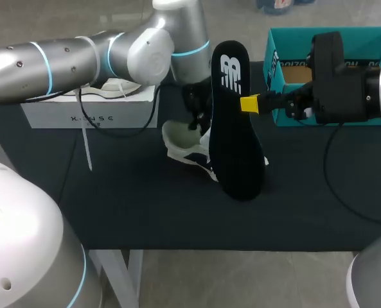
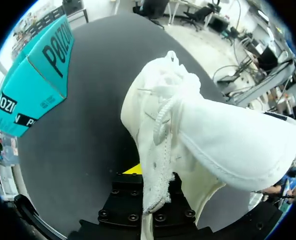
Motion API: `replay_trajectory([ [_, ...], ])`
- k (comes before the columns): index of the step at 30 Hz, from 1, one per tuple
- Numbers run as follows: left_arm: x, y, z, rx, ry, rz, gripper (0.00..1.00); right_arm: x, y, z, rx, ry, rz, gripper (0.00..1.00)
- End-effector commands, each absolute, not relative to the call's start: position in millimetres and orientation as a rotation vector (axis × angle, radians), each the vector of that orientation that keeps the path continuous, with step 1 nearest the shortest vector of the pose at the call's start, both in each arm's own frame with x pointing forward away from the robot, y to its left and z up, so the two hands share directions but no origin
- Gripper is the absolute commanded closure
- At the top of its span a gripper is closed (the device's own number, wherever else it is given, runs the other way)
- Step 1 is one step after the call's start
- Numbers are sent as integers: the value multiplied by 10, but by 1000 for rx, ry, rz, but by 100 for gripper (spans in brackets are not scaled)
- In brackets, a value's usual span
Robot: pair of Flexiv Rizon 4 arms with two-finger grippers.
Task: Take the shoe out of the shoebox, open the shoe tongue, remove and reinsert the insole, then place the shoe into the shoebox
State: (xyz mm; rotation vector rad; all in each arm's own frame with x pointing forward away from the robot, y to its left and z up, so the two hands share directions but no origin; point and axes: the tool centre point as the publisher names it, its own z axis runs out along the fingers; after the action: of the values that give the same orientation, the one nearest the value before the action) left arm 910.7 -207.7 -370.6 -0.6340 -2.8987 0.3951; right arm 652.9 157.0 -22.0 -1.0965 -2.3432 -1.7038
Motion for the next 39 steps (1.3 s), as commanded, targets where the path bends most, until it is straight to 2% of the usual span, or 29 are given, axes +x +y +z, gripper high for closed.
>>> replay_trajectory([
  [1, 9198, -2068, -3728, -792, -2736, 458, 100, 6545, 1596, -228, -1099, -2343, -1702, 100],
  [12, 9198, -2068, -3728, -792, -2736, 458, 100, 6545, 1596, -228, -1099, -2343, -1702, 100],
  [26, 9085, -2045, -3256, -1579, -2335, 129, 100, 6545, 1596, -228, -1099, -2343, -1702, 100],
  [36, 9167, -2222, -3428, -1992, -1980, -160, 100, 6545, 1596, -228, -1099, -2343, -1702, 100],
  [39, 9241, -2328, -3543, -1934, -1994, -223, 100, 6545, 1596, -228, -1099, -2343, -1702, 100],
])
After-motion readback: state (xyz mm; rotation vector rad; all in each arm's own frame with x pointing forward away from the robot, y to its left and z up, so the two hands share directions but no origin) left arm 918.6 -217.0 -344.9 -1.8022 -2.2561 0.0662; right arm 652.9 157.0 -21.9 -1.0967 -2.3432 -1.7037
